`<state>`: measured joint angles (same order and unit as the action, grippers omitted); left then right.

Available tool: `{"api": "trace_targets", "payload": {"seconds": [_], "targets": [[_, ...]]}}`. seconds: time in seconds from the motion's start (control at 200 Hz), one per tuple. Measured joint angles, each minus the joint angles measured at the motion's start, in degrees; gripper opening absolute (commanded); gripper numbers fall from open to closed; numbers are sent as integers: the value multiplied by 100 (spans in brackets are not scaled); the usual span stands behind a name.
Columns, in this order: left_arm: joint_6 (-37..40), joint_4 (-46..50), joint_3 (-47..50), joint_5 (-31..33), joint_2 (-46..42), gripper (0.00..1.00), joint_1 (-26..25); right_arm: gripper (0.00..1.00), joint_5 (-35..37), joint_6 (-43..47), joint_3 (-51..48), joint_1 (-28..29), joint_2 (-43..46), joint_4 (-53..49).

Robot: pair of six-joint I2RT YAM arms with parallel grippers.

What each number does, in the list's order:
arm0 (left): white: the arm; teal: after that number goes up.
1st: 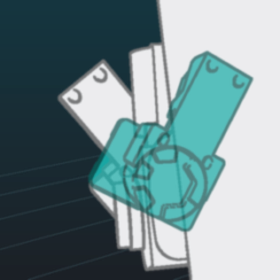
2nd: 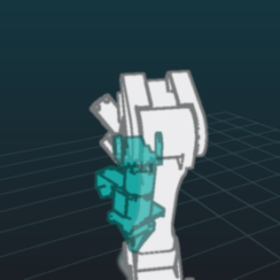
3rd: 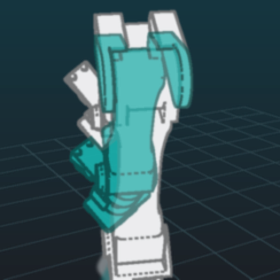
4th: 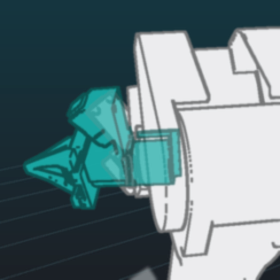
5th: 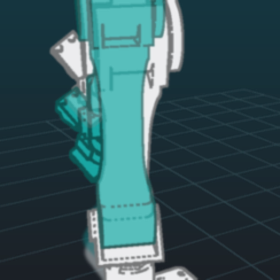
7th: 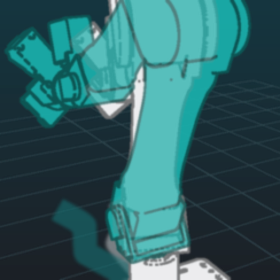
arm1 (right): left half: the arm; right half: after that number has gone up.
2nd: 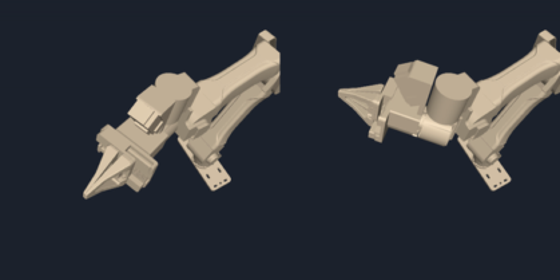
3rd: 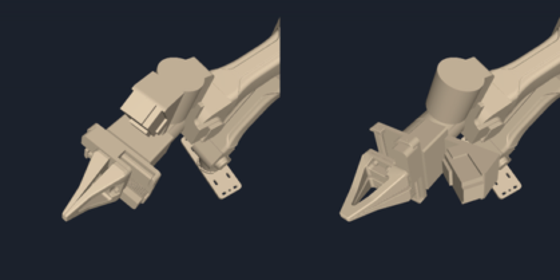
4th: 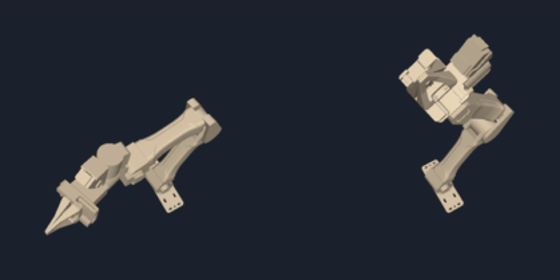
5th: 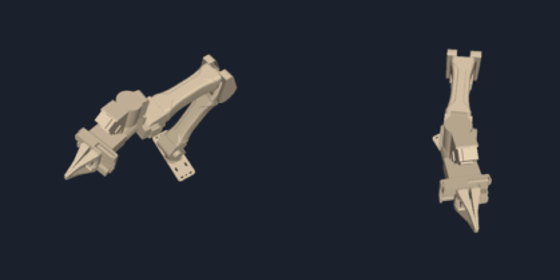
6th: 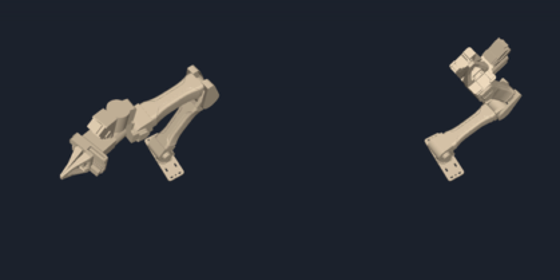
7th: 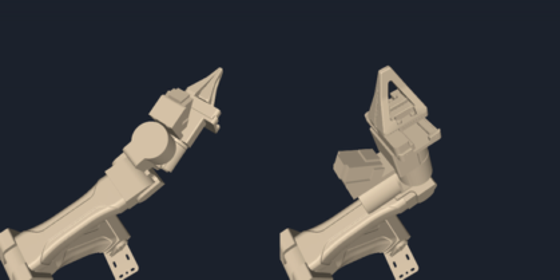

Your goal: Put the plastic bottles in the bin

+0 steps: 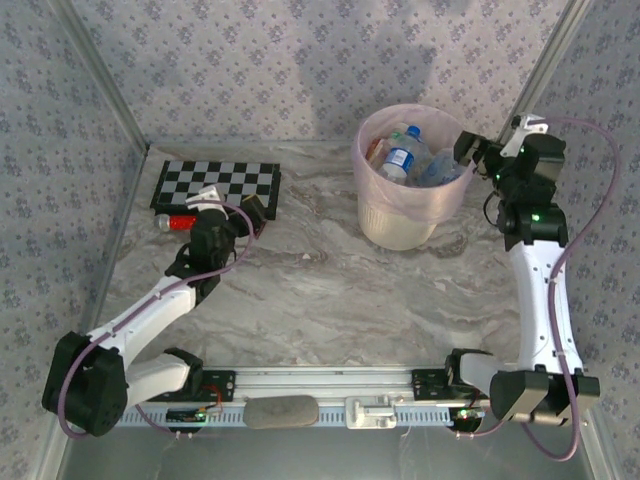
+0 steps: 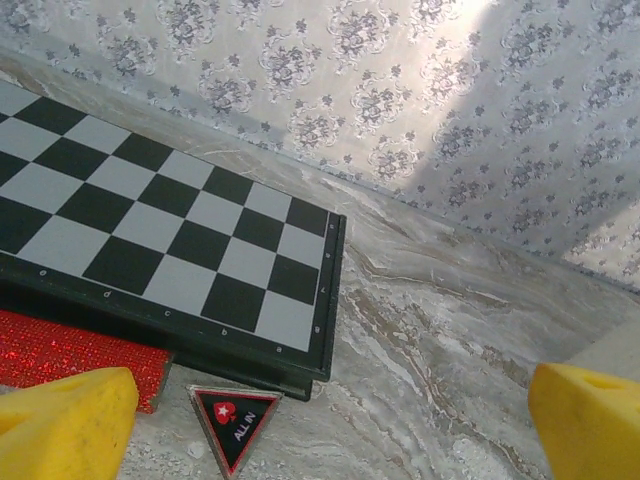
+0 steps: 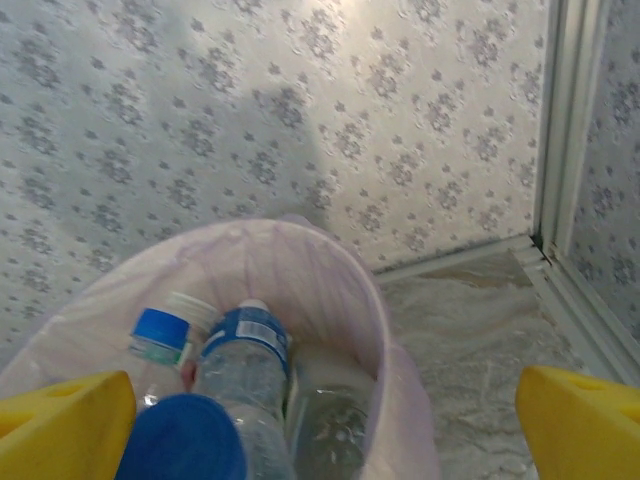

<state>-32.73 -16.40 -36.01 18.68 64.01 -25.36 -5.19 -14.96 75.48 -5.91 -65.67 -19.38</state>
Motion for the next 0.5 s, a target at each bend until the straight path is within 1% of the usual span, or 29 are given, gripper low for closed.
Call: {"api": "trace_targets", "payload": {"seconds": [0.09,0.205,0.35,0.5], "targets": [[-61,-2,20,4,-22,100,15,99,13,-4,-184,-20,-39,33],[-105,11,24,4,-22,100,15,99,-70,-68,-210,-186,-354,179],[-140,44,24,4,-26,100,24,99,-269,-173,72,-472,-968,415],[-144,92,31,17,-83,100,24,99,-411,-227,348,-501,-1447,509]]}}
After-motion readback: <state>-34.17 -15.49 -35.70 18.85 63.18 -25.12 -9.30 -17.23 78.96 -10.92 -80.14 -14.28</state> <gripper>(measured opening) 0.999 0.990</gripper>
